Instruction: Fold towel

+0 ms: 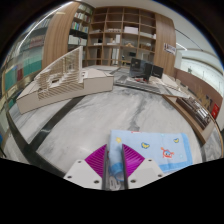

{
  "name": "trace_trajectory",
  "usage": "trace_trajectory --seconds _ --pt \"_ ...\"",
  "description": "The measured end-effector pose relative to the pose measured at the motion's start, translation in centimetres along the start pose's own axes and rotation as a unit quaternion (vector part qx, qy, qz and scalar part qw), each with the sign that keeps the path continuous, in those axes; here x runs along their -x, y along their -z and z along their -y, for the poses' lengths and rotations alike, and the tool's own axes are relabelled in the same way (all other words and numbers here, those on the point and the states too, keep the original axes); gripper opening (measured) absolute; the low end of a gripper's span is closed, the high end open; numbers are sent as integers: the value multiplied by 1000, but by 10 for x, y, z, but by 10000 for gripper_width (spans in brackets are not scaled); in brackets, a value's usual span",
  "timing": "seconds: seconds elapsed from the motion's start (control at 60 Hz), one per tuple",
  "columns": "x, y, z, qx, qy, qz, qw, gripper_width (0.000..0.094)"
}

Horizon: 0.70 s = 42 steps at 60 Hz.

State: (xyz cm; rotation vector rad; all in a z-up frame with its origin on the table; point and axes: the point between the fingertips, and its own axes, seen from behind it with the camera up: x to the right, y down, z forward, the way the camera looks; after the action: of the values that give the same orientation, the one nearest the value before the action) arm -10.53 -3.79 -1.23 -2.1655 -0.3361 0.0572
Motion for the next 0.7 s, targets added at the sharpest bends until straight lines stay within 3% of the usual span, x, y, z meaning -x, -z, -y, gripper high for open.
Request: trace_trajectory --seconds 0.033,0.067,0.283,0.483,0.583,0.7 --pt "-4 0 0 0 -3 -10 1000 206" --pt "-14 -2 -1 0 3 -34 999 43" --pt "-14 0 4 -12 17 -31 999 6" --pt "-67 38 63 -63 -103 -10 993 6" --pt "-127 51 75 -81 -112 -48 989 8" --pt "-188 50 56 -70 -90 -100 988 10"
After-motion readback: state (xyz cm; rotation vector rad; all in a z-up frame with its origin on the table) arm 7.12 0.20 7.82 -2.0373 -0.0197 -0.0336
